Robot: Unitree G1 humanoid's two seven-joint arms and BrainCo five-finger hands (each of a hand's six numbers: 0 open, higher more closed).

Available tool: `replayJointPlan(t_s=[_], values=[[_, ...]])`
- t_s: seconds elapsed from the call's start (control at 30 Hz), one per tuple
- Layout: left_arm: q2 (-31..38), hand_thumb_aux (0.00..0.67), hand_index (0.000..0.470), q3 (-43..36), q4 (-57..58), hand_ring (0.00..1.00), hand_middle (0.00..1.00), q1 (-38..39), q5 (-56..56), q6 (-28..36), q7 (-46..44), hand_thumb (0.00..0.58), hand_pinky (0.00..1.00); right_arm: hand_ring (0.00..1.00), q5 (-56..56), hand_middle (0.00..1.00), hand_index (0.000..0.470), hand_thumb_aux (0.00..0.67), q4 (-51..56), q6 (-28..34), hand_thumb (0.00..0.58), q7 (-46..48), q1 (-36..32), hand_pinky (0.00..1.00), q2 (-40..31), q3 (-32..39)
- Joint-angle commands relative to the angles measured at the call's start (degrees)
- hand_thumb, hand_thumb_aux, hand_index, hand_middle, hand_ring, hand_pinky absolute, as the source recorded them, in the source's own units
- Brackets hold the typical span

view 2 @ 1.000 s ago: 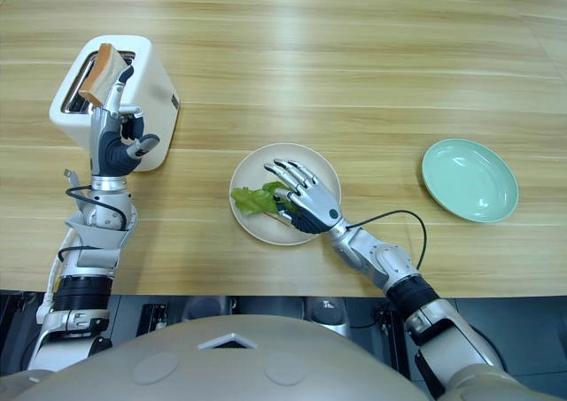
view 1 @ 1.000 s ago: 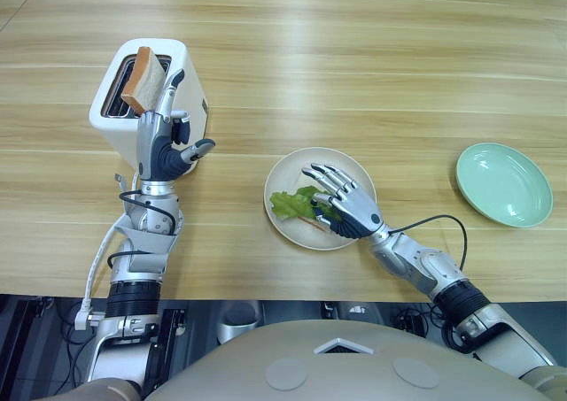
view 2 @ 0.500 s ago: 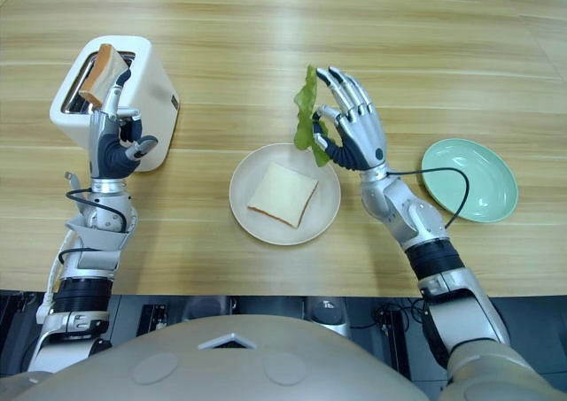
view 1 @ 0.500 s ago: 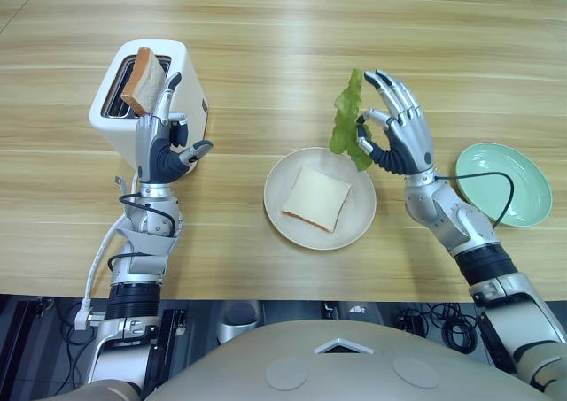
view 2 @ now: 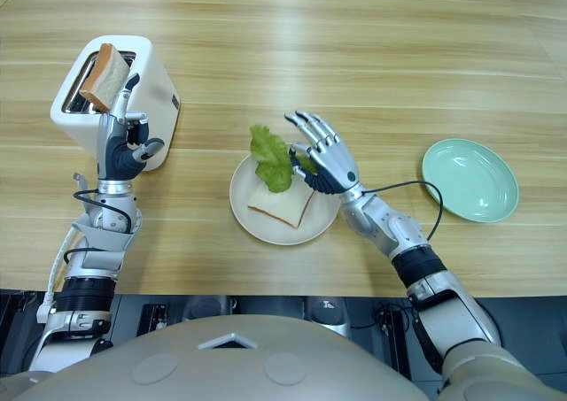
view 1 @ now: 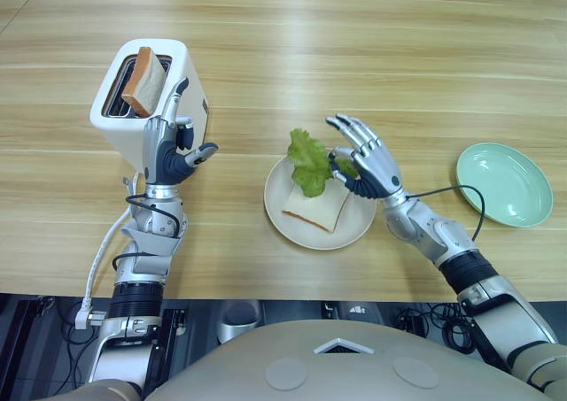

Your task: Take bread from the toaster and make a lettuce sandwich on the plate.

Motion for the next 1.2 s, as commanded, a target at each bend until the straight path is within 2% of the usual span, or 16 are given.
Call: replayJointPlan(t_s=[0.03, 0.27, 0.3, 0.33, 0.37, 0.4, 0.43, 0.47, 0.73, 0.9, 1.2], values=[[0.3, 0.000, 0.000, -0.4, 0.6, 0.90, 0.90, 0.4, 0.1, 0.1, -0.2, 0.000, 0.90, 0.00, -0.6, 0.00, 0.460, 0.670, -0.7, -2.0, 0.580, 1.5, 1.6, 0.00, -1.3, 1.7], [0.5, 0.000, 0.000, -0.2, 0.9, 0.90, 0.90, 0.6, 0.0, 0.0, -0.1, 0.000, 0.90, 0.00, 0.8, 0.00, 0.460, 0.670, -2.0, -3.2, 0.580, 3.5, 4.1, 0.00, -1.9, 1.5], [0.5, 0.000, 0.000, -0.2, 0.8, 0.90, 0.90, 0.6, 0.0, 0.0, -0.1, 0.000, 0.90, 0.00, 1.1, 0.00, 0.366, 0.533, -1.6, -3.0, 0.556, 3.8, 4.2, 0.00, -1.9, 1.3], [0.5, 0.000, 0.000, -0.2, 0.8, 0.90, 0.90, 0.6, 0.0, 0.0, -0.1, 0.000, 0.90, 0.00, 1.3, 0.00, 0.366, 0.533, -1.1, -2.6, 0.556, 3.9, 4.2, 0.00, -2.0, 1.1], [0.5, 0.000, 0.000, -0.2, 0.8, 0.90, 0.90, 0.6, 0.0, 0.0, -0.1, 0.000, 0.90, 0.00, 1.5, 0.00, 0.175, 0.255, -0.7, -2.2, 0.357, 4.0, 4.2, 0.00, -2.0, 0.8], [0.6, 0.000, 0.000, -0.1, 0.8, 0.89, 0.89, 0.6, 0.1, 0.0, 0.0, 0.000, 0.89, 0.00, 1.6, 0.00, 0.085, 0.123, -0.4, -1.7, 0.194, 4.0, 4.3, 0.00, -2.0, 0.4], [0.7, 0.000, 0.000, 0.0, 0.6, 0.89, 0.89, 0.7, 0.1, 0.0, 0.0, 0.000, 0.89, 0.00, 1.7, 0.00, 0.085, 0.123, -0.1, -1.1, 0.194, 4.0, 4.3, 0.00, -2.0, 0.0], [0.8, 0.000, 0.000, 0.2, 0.5, 0.90, 0.90, 0.8, 0.1, 0.0, 0.1, 0.000, 0.90, 0.00, 1.9, 0.00, 0.000, 0.000, 0.1, -0.5, 0.000, 4.1, 4.3, 0.00, -2.1, -0.4], [1.9, 0.000, 0.000, 2.9, -2.4, 0.89, 0.89, 3.1, 0.6, 1.1, 1.6, 0.000, 0.89, 0.00, 2.8, 0.00, 0.000, 0.000, 1.6, 3.9, 0.000, 6.1, 5.4, 0.00, -3.6, -3.0], [1.8, 0.000, 0.000, 4.1, -5.4, 0.89, 0.89, 4.6, 2.3, 2.3, 2.8, 0.000, 0.89, 0.00, 3.7, 0.00, 0.000, 0.000, 0.3, 4.6, 0.000, 6.3, 5.9, 0.00, -3.4, -3.6], [4.2, 0.000, 0.000, 9.5, -4.5, 0.88, 0.88, 3.5, 6.3, 11.3, 6.0, 0.000, 0.88, 0.00, 10.2, 0.00, 0.000, 0.000, -4.9, 3.8, 0.000, 3.5, 8.0, 0.00, -2.1, -11.2]])
